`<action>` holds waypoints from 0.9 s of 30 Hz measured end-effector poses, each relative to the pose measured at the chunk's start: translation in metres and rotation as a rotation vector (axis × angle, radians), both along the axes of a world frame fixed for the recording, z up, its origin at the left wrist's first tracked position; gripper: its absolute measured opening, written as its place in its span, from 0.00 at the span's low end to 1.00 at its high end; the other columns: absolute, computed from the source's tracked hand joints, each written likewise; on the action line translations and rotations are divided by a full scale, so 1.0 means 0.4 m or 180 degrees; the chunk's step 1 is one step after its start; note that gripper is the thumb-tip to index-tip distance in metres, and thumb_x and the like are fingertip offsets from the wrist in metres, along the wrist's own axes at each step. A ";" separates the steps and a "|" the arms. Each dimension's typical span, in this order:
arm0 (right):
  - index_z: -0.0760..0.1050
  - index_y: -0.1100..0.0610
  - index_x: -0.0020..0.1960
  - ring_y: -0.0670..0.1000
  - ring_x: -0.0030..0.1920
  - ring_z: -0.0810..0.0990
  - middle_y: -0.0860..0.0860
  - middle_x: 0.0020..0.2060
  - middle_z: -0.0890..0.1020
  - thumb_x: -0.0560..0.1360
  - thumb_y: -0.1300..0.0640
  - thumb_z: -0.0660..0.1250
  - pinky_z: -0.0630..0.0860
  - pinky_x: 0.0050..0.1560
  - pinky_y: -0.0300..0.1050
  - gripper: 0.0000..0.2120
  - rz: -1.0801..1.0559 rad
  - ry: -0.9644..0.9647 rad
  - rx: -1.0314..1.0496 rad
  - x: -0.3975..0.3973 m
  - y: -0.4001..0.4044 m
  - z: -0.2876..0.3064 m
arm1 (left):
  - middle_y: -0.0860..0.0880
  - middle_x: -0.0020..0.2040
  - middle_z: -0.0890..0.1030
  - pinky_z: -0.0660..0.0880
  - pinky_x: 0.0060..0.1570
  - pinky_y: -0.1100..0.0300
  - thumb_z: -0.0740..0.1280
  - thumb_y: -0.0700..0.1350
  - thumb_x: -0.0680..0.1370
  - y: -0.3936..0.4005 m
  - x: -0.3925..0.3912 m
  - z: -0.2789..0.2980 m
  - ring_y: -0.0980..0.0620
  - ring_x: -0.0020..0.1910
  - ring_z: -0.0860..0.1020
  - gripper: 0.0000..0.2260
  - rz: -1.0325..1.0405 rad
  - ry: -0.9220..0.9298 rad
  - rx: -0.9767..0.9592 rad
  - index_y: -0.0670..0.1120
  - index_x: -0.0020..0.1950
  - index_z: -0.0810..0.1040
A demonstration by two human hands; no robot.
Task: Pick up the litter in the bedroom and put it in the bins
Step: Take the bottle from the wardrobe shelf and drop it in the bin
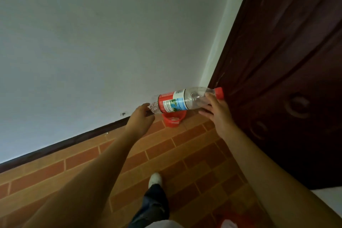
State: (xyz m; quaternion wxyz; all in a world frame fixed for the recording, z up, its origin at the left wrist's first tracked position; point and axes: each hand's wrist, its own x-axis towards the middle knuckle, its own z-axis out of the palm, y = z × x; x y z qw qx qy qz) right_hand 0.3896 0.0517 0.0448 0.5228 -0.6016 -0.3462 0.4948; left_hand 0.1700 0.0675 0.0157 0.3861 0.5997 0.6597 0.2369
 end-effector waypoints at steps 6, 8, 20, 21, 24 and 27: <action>0.68 0.55 0.66 0.51 0.57 0.78 0.55 0.61 0.76 0.76 0.52 0.62 0.78 0.47 0.43 0.20 -0.0357 0.0123 0.0016 0.029 0.259 -0.002 | 0.42 0.68 0.70 0.72 0.59 0.51 0.64 0.41 0.76 0.311 0.051 -0.011 0.45 0.63 0.73 0.23 -0.0185 0.0212 0.0089 0.44 0.70 0.65; 0.68 0.55 0.66 0.52 0.57 0.78 0.55 0.61 0.76 0.76 0.53 0.62 0.78 0.46 0.43 0.20 -0.0508 0.0148 0.0016 0.048 0.331 -0.002 | 0.42 0.68 0.70 0.72 0.58 0.51 0.64 0.40 0.76 0.397 0.071 -0.013 0.45 0.63 0.73 0.23 -0.0283 0.0242 0.0099 0.45 0.70 0.65; 0.65 0.55 0.68 0.54 0.60 0.77 0.56 0.63 0.74 0.75 0.52 0.63 0.79 0.44 0.40 0.23 -0.0256 0.0154 -0.0138 0.208 0.666 -0.060 | 0.42 0.68 0.70 0.71 0.57 0.54 0.63 0.40 0.76 0.694 0.206 -0.058 0.44 0.62 0.73 0.22 -0.0225 0.0470 0.0025 0.44 0.70 0.65; 0.65 0.55 0.68 0.54 0.60 0.76 0.56 0.63 0.74 0.76 0.52 0.63 0.78 0.44 0.41 0.23 -0.0205 0.0154 -0.0155 0.227 0.693 -0.064 | 0.41 0.68 0.70 0.71 0.57 0.54 0.63 0.40 0.76 0.710 0.225 -0.064 0.44 0.62 0.73 0.22 -0.0170 0.0468 0.0019 0.44 0.70 0.65; 0.65 0.56 0.69 0.54 0.59 0.77 0.56 0.63 0.75 0.76 0.52 0.63 0.77 0.43 0.41 0.23 -0.0022 0.0200 -0.0233 0.295 0.778 -0.073 | 0.41 0.67 0.70 0.71 0.57 0.55 0.63 0.39 0.76 0.754 0.292 -0.081 0.44 0.62 0.73 0.22 0.0072 0.0445 0.0024 0.43 0.70 0.65; 0.66 0.56 0.68 0.54 0.57 0.78 0.56 0.61 0.76 0.76 0.53 0.63 0.77 0.42 0.41 0.22 0.0241 0.0154 -0.0302 0.368 0.854 -0.078 | 0.41 0.68 0.70 0.71 0.57 0.54 0.64 0.39 0.76 0.777 0.374 -0.097 0.44 0.63 0.73 0.23 0.0421 0.0388 -0.0060 0.43 0.70 0.65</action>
